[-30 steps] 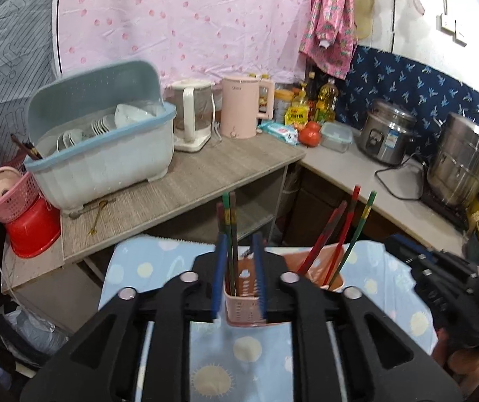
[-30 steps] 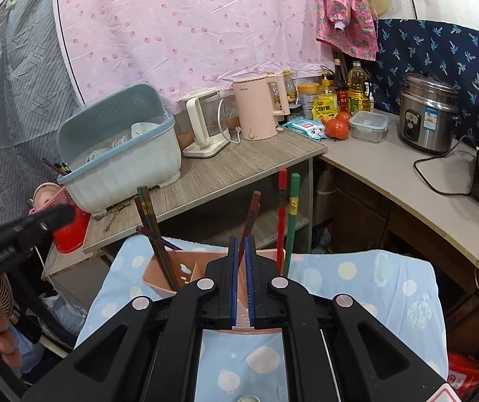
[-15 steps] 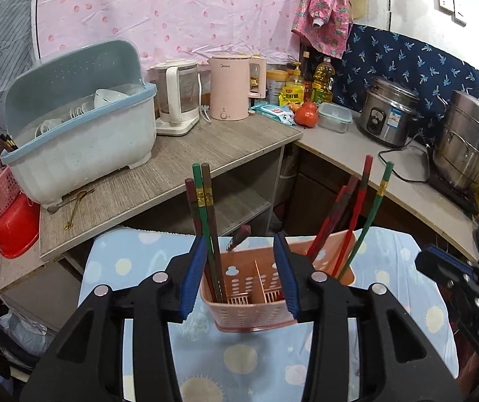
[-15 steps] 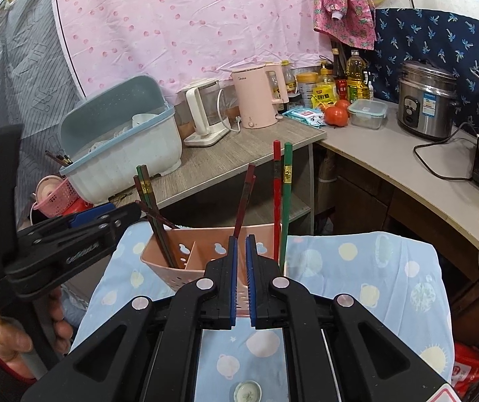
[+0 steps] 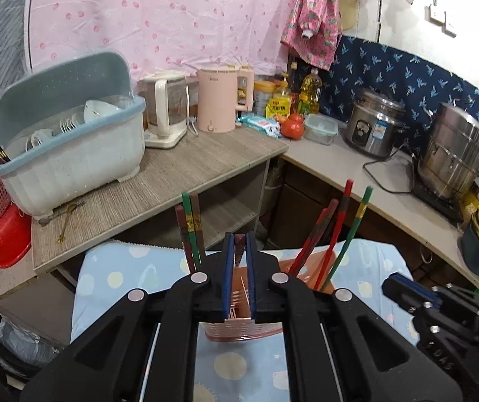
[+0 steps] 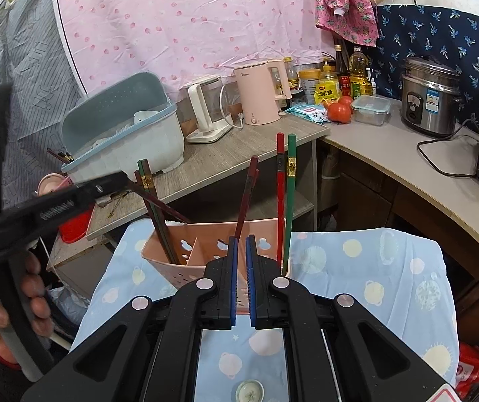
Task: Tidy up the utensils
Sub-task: 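Lower the dark red chopstick into the pink basket and open the left tool, then withdraw both tools from the basket toward the spoons on the cloth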
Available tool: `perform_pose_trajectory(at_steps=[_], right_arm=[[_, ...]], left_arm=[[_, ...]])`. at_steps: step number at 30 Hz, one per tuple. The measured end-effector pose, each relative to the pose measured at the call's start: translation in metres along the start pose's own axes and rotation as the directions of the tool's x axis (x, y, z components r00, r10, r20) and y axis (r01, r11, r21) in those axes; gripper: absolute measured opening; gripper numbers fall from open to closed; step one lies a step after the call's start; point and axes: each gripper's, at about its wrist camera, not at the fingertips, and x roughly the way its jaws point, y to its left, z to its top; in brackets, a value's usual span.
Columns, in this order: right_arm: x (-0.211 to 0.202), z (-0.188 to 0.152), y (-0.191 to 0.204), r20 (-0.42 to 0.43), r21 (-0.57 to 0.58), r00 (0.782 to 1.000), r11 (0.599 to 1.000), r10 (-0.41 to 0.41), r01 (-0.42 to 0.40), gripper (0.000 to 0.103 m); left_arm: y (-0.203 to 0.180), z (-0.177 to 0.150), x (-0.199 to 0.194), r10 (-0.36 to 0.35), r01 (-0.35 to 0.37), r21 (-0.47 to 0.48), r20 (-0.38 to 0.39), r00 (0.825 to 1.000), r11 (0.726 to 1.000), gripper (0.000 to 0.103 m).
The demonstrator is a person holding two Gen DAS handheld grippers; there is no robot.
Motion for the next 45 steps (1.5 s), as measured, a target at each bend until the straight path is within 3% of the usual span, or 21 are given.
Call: perform_pose_trajectory(at_steps=[10, 19, 30, 40, 44, 45], right_arm=[[-0.018, -0.003, 0.006, 0.020, 0.001, 1.000, 1.000, 0.009, -0.009, 0.007], [-0.037, -0.001, 0.011, 0.043, -0.014, 0.999, 1.000, 0.015, -0.014, 0.007], [-0.036, -0.007, 0.020, 0.034, -0.037, 0.999, 0.999, 0.000, 0.002, 0.007], [-0.018, -0.013, 0.025, -0.001, -0.056, 1.000, 0.998, -0.029, 0.028, 0.007], [-0.012, -0.015, 0.021, -0.015, -0.043, 0.999, 0.999, -0.032, 0.031, 0.011], [-0.011, -0.015, 0.021, -0.014, -0.042, 0.999, 0.998, -0.038, 0.038, 0.020]], left_arm=[[-0.012, 0.029, -0.073, -0.008, 0.005, 0.022, 0.127, 0.992, 1.000, 0.007], [-0.014, 0.037, -0.107, 0.012, -0.018, 0.028, 0.183, 0.983, 0.999, 0.007], [-0.003, 0.008, -0.052, 0.057, -0.057, 0.001, 0.069, 0.996, 0.998, 0.007], [-0.001, -0.030, -0.008, 0.094, -0.094, -0.001, -0.042, 0.995, 0.996, 0.009], [0.001, -0.037, -0.007, 0.114, -0.115, -0.019, -0.039, 0.993, 0.993, 0.038], [0.001, -0.039, -0.008, 0.116, -0.117, -0.019, -0.037, 0.993, 0.993, 0.038]])
